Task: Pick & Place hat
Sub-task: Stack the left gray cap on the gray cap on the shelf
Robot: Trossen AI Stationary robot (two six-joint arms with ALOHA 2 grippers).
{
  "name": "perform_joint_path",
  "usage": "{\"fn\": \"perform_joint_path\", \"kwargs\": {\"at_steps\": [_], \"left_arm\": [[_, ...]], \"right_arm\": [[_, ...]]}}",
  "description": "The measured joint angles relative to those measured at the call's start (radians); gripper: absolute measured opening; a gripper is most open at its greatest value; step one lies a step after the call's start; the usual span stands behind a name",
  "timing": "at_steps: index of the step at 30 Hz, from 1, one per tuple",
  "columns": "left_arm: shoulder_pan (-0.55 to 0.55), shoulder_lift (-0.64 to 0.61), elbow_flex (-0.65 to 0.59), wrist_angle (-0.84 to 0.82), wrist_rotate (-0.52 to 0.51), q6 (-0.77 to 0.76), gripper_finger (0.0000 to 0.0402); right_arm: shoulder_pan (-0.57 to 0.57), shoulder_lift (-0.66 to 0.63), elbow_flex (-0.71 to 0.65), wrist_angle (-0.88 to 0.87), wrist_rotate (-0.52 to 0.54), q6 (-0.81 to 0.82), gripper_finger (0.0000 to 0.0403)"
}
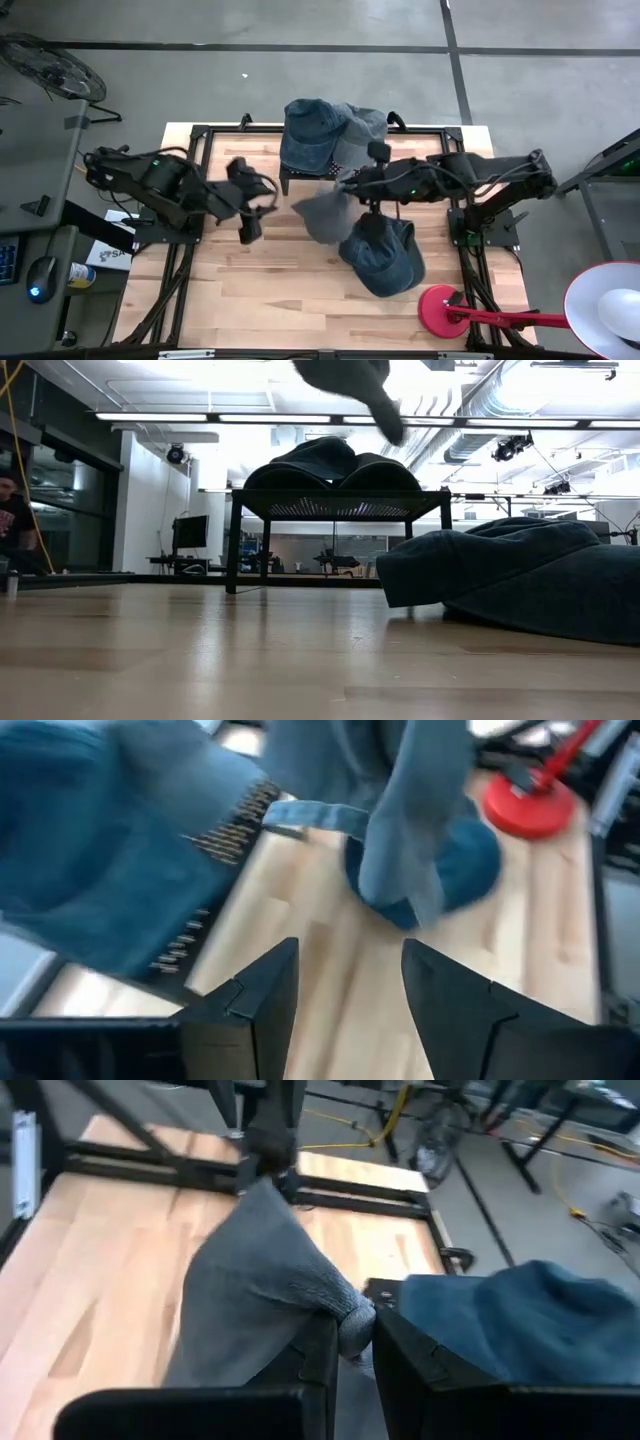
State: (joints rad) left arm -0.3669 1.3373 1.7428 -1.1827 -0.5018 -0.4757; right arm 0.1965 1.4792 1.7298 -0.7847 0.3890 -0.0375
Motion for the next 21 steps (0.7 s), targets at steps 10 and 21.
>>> {"fn": "perform_joint_path", "kwargs": {"at_steps": [10,21], "left_arm": [[0.000,-0.059,0.000,0.030,-0.240,0.059,0.0177],[0.000,-0.060,0.000,0.038,-0.344,0.079,0.0177]], "right_arm": [[-0.107,0.002,0.196,-0.159,0.072,0.035,0.0037],[-0.280,0.101,0.490,-0.357,-0.034,0.030,0.0037]]}}
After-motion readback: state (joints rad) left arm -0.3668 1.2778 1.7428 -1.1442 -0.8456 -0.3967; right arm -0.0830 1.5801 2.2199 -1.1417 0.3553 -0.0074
